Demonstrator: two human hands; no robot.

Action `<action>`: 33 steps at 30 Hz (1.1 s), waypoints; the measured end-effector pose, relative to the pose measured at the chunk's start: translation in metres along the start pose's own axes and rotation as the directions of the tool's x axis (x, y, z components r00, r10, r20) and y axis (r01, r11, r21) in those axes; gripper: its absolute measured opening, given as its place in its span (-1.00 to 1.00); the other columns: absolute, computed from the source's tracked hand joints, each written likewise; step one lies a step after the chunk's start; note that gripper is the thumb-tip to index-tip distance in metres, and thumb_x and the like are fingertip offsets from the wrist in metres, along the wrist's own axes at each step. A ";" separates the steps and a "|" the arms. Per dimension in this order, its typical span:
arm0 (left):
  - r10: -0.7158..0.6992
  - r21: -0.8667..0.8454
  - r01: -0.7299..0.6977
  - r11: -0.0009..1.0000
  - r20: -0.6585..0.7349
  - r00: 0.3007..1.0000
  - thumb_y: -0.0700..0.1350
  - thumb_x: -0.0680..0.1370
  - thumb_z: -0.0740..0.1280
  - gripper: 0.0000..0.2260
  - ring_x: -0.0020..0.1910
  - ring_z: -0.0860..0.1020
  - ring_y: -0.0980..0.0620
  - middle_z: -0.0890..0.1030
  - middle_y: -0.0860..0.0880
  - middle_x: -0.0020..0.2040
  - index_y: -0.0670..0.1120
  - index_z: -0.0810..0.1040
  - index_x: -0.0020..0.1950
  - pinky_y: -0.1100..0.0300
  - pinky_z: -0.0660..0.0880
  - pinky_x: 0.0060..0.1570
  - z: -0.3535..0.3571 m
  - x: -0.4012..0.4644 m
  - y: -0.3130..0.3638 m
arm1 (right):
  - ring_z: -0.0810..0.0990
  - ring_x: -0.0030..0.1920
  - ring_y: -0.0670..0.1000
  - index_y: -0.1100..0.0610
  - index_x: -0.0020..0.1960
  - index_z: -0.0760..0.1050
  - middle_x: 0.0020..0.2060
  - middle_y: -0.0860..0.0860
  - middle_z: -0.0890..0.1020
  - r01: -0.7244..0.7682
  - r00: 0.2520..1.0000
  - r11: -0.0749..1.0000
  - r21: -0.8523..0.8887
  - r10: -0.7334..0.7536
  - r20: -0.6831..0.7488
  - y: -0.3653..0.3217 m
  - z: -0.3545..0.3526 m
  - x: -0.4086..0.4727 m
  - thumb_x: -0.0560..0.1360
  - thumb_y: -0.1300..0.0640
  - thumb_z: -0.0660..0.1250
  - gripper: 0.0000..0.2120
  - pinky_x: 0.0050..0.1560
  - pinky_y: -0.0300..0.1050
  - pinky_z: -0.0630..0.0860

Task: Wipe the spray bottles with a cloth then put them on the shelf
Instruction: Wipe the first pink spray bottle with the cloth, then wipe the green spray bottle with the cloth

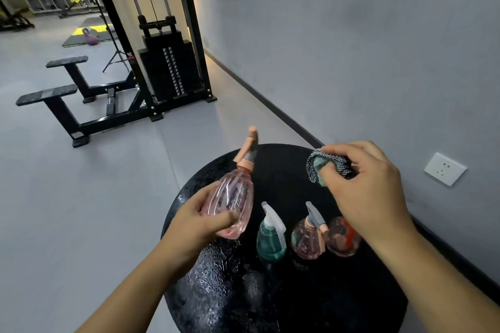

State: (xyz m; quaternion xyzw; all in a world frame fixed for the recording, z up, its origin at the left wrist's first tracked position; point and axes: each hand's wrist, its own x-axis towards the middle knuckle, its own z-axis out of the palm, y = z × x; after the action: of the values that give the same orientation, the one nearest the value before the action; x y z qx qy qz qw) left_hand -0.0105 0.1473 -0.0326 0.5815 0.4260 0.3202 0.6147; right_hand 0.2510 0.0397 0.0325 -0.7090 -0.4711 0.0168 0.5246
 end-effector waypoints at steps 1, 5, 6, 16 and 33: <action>-0.019 -0.044 0.019 0.999 -0.006 1.000 -0.13 0.17 0.64 -0.24 0.07 0.73 -0.20 0.74 -0.19 0.16 -0.07 0.60 0.39 -0.11 0.66 0.11 -0.003 0.002 -0.003 | 0.56 0.05 -0.30 -0.07 0.08 0.70 0.02 -0.21 0.59 -0.011 1.000 1.000 0.000 0.011 -0.001 0.000 -0.001 -0.001 0.51 0.21 0.43 -0.76 -0.03 -0.61 0.37; -0.024 -0.070 0.016 0.997 -0.117 0.993 -0.19 0.12 0.65 -0.27 0.02 0.73 -0.21 0.71 -0.23 0.15 -0.05 0.59 0.28 -0.13 0.68 0.03 -0.013 0.005 -0.007 | 0.56 0.04 -0.31 -0.08 0.07 0.70 0.02 -0.21 0.59 -0.036 0.999 0.999 0.004 0.036 0.025 0.002 -0.003 -0.006 0.51 0.22 0.44 -0.77 -0.06 -0.62 0.36; -0.016 -0.033 0.011 0.999 -0.142 0.990 -0.19 0.12 0.66 -0.28 0.04 0.74 -0.20 0.70 -0.21 0.16 -0.02 0.58 0.27 -0.14 0.69 0.08 -0.016 0.004 -0.009 | 0.56 0.03 -0.30 -0.08 0.06 0.70 0.01 -0.22 0.59 -0.034 0.999 0.999 0.001 0.034 0.031 0.002 -0.004 -0.007 0.51 0.22 0.44 -0.77 -0.06 -0.62 0.37; 0.005 0.315 0.073 0.946 -0.239 0.971 -0.12 0.31 0.75 -0.32 0.11 0.59 0.21 0.59 0.13 0.16 0.09 0.42 0.25 0.32 0.49 0.05 -0.024 0.003 -0.053 | 0.55 0.02 -0.33 -0.07 0.05 0.71 0.00 -0.18 0.61 -0.030 0.994 0.998 -0.062 0.036 0.100 0.004 -0.001 -0.018 0.49 0.22 0.46 -0.76 -0.07 -0.63 0.34; -0.077 0.531 0.191 0.826 -0.229 0.970 -0.18 0.35 0.69 -0.38 -0.04 0.62 0.15 0.62 0.15 0.05 0.10 0.42 0.24 0.27 0.46 -0.16 -0.018 0.019 -0.113 | 0.58 -0.04 -0.25 -0.06 0.05 0.72 -0.01 -0.17 0.61 -0.033 0.992 0.997 -0.074 0.042 0.122 0.019 0.005 -0.019 0.48 0.22 0.47 -0.76 -0.07 -0.62 0.34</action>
State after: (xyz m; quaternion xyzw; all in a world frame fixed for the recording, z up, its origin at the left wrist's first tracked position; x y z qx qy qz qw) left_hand -0.0297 0.1585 -0.1461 0.6670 0.5986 0.1968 0.3976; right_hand 0.2501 0.0307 0.0071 -0.7336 -0.4895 0.0533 0.4683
